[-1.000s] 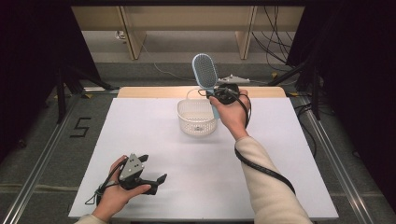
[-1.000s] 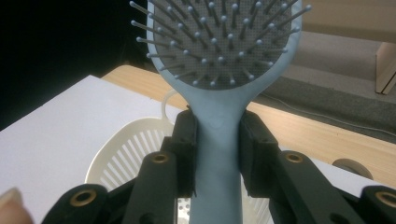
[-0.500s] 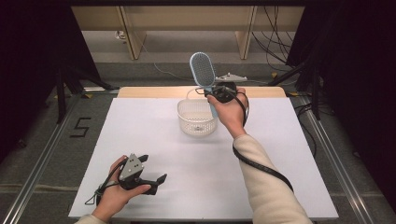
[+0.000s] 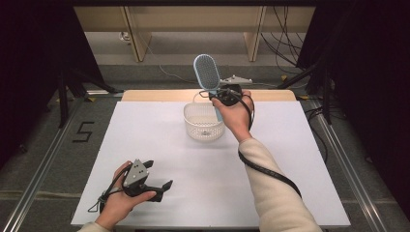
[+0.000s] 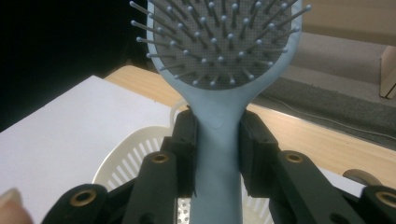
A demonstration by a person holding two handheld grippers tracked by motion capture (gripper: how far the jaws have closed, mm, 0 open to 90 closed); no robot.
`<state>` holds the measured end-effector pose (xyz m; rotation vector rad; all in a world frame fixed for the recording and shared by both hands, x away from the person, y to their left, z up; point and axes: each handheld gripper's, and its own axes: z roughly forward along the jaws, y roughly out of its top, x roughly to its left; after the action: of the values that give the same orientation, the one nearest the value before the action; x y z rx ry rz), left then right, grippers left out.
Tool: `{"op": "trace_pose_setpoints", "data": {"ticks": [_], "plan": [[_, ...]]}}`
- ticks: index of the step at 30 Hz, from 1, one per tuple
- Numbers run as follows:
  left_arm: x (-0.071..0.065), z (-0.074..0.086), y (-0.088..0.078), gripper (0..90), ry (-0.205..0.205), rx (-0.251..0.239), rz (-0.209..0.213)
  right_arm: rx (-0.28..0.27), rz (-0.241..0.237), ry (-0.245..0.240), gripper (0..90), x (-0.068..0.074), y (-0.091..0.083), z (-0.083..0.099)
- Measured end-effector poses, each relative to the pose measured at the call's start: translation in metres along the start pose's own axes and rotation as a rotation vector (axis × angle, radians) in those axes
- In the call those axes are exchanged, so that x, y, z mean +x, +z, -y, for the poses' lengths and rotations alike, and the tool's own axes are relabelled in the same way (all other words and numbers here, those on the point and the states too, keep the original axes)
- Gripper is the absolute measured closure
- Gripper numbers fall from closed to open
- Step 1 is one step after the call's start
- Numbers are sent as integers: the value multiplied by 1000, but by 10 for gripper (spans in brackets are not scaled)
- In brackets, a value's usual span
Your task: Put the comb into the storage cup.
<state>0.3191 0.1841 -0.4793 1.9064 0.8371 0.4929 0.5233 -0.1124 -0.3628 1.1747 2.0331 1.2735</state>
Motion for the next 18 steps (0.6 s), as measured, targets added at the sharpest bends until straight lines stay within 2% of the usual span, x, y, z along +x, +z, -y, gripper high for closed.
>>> {"op": "trace_pose_setpoints", "data": {"ticks": [18], "plan": [[0, 0, 0, 30, -1, 0, 1, 6, 0, -17, 707, 2, 7, -1]]}}
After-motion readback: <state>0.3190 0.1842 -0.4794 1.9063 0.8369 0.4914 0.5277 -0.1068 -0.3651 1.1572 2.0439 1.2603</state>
